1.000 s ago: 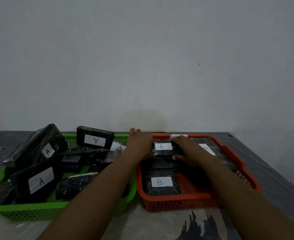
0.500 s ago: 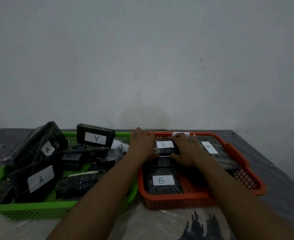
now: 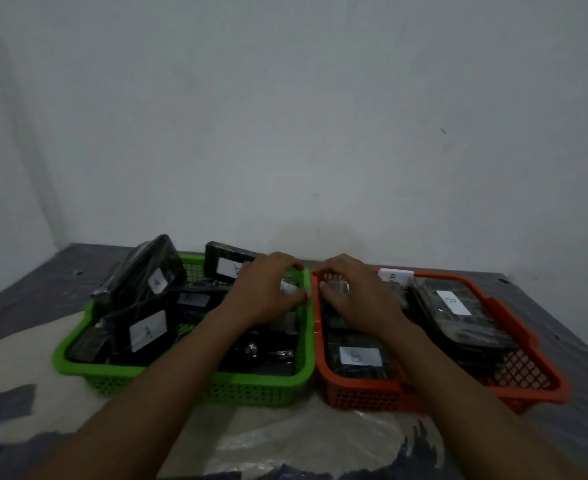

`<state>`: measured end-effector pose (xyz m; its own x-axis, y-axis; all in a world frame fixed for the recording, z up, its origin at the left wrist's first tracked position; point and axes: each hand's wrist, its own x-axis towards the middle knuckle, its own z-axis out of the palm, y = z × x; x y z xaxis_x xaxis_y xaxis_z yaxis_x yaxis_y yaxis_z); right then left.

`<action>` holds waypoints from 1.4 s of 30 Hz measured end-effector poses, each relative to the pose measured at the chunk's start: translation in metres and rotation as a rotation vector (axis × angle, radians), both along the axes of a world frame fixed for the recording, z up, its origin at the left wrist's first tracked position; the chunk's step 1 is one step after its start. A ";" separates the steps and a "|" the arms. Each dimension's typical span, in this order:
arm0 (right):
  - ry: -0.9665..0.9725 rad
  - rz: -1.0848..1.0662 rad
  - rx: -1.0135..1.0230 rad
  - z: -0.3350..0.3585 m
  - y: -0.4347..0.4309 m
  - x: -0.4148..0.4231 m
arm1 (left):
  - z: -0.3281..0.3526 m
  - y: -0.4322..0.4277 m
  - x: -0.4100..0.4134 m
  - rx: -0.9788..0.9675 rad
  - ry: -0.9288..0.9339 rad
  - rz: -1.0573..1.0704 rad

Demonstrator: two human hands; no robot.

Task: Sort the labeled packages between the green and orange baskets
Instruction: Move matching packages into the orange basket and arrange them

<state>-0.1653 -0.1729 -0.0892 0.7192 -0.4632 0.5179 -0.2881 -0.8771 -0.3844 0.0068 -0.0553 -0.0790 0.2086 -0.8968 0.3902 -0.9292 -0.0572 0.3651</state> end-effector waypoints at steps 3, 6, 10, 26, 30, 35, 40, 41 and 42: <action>-0.024 0.111 0.015 0.005 0.032 0.035 | 0.001 0.051 0.032 -0.111 -0.026 0.112; -0.013 0.211 0.054 0.007 0.060 0.067 | 0.000 0.096 0.068 -0.172 -0.038 0.272; 0.106 0.274 0.106 0.007 0.087 0.101 | -0.009 0.137 0.098 -0.197 0.015 0.428; 0.556 0.089 0.038 0.018 0.099 0.180 | -0.048 0.164 0.119 -0.312 0.382 0.566; 0.557 0.166 0.039 0.016 0.096 0.189 | -0.051 0.162 0.120 -0.274 0.325 0.600; 0.704 0.279 0.079 0.012 0.095 0.203 | -0.052 0.160 0.119 -0.165 0.255 0.632; 0.867 0.171 -0.103 0.009 0.088 0.208 | -0.055 0.158 0.123 -0.154 0.227 0.644; 0.893 0.133 -0.155 0.010 0.085 0.207 | -0.056 0.158 0.123 -0.160 0.228 0.647; 0.904 0.096 -0.191 0.010 0.081 0.205 | -0.057 0.157 0.123 -0.166 0.227 0.651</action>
<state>0.0400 -0.0919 -0.0791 0.9177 -0.3451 -0.1969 -0.3303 -0.9381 0.1045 0.1296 0.1019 -0.1355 0.7745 -0.4943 0.3947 -0.6251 -0.5020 0.5978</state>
